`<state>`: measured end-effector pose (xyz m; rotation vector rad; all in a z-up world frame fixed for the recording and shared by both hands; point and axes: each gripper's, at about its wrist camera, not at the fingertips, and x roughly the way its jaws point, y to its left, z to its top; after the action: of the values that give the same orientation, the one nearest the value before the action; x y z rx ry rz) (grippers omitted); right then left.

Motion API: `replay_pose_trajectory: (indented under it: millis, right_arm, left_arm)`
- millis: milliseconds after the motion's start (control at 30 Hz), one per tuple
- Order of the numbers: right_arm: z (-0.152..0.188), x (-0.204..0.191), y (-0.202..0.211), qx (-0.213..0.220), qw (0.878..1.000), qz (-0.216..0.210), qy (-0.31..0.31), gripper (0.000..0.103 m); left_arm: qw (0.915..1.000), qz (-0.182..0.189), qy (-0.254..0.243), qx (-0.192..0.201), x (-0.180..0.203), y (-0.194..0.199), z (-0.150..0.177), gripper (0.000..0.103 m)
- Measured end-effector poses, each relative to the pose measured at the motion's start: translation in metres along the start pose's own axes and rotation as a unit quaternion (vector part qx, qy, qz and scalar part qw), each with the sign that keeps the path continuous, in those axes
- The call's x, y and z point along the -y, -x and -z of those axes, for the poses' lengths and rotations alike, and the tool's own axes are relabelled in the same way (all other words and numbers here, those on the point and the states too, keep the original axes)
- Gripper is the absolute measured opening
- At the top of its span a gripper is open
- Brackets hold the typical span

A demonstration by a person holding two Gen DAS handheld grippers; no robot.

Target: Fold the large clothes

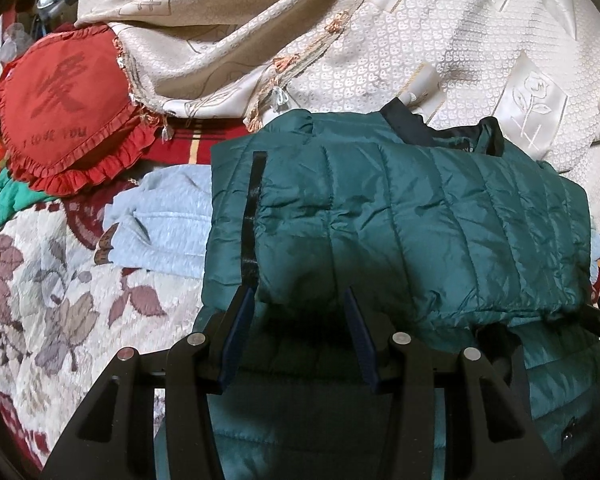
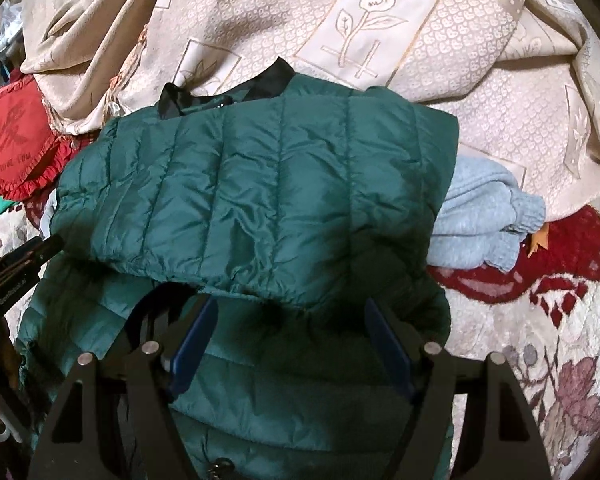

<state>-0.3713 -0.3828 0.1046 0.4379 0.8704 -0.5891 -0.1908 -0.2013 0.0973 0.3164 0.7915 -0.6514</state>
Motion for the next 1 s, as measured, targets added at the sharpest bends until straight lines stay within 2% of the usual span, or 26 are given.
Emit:
replay_pose_trajectory:
  millis: [367, 700, 867, 1000]
  right_arm:
    - [0.004, 0.018, -0.013, -0.015, 0.999, 0.004, -0.028, 0.08]
    - [-0.028, 0.032, -0.051, -0.012, 0.999, 0.03, -0.042, 0.08]
    - [-0.039, 0.027, -0.068, -0.014, 0.999, 0.036, -0.032, 0.087]
    - [-0.04, 0.025, -0.071, -0.014, 0.999, 0.039, -0.029, 0.088]
  left_arm:
    - [0.9997, -0.01, 0.015, -0.014, -0.009, -0.016, 0.0, 0.029]
    - [0.9993, -0.026, 0.017, -0.02, -0.009, -0.047, -0.01, 0.03]
    - [0.999, -0.019, 0.032, -0.024, -0.013, -0.058, -0.01, 0.034]
    - [0.999, -0.018, 0.031, -0.024, -0.014, -0.06, -0.011, 0.034]
